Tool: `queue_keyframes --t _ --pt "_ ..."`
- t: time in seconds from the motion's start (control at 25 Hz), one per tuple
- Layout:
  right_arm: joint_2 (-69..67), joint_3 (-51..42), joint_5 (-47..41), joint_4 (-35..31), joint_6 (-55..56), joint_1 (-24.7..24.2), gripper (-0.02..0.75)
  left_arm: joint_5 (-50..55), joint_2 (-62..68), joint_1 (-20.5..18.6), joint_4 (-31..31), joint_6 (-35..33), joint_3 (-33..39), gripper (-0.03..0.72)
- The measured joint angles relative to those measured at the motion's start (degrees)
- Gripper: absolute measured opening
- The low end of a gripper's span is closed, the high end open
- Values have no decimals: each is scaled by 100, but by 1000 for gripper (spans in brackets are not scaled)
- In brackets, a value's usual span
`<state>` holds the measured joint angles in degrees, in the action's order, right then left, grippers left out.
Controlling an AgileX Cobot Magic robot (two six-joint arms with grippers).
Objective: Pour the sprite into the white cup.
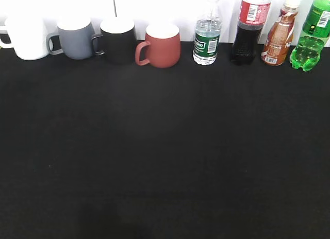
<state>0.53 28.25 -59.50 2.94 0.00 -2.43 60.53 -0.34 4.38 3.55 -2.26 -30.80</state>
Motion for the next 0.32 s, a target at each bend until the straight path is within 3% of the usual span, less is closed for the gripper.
queue_keyframes --t 0.16,0.32 --pt "0 0 0 0 0 0 580 0 0 0 0 0 0 283" --pt "0 0 0 0 0 0 580 0 0 0 0 0 0 270"
